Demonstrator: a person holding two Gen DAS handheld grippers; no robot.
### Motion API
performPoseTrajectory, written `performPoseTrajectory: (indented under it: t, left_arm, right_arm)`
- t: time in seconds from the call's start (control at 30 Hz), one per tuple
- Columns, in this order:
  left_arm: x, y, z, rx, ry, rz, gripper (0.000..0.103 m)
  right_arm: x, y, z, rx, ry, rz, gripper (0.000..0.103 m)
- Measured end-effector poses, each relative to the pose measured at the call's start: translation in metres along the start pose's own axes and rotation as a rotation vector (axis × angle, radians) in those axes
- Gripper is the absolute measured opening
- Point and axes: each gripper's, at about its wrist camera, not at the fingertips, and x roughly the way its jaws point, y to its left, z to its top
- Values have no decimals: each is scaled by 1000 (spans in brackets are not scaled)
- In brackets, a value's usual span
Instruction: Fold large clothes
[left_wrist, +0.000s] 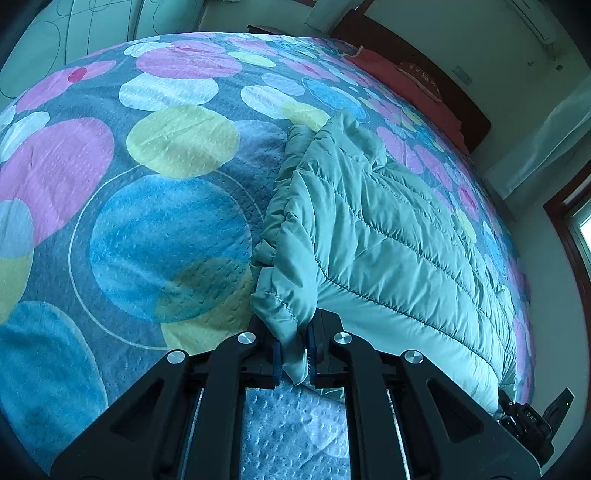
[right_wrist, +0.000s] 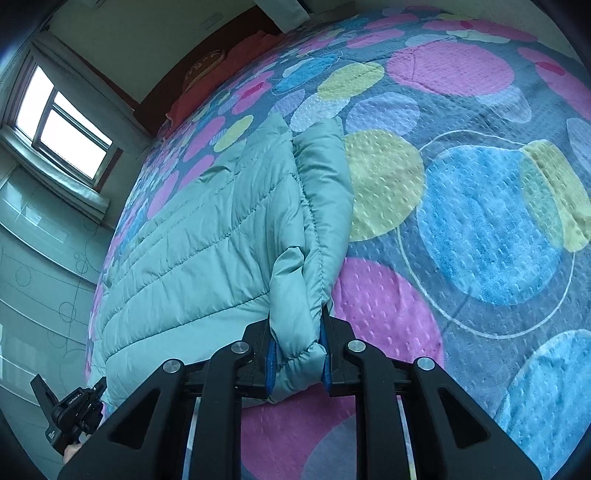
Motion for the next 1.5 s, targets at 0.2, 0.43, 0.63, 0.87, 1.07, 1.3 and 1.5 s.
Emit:
performPoseTrajectory:
  t: [0.2,0.43,0.63,0.87,1.07,1.3,1.5]
  left_arm:
    - [-8,0,3,31,-5,34,21]
    - [-23,19,6,20,-28,81,39]
    - [-35,29,11,50,-50,157,40]
    - [-62,7,26,166,-148,220,39]
    - [-63,-30,33,225,-177,172,39]
    - [-32,-59,34,280,-130,150,39]
    - [-11,-79,35,354,-142,207,40]
  right_arm:
    - [-6,-6,3,15,-2,-11,30]
    - [-25,-25,2,40,-31,-33,41]
    - [-41,-39,3,56,-56,-67,41]
    - [-63,-35,13,-10,-124,-187,41]
    - [-62,13,21,-136,-152,-169,34]
    - [-34,81,12,-274,-104,-93,33]
    - [3,128,2,-372,-46,-74,33]
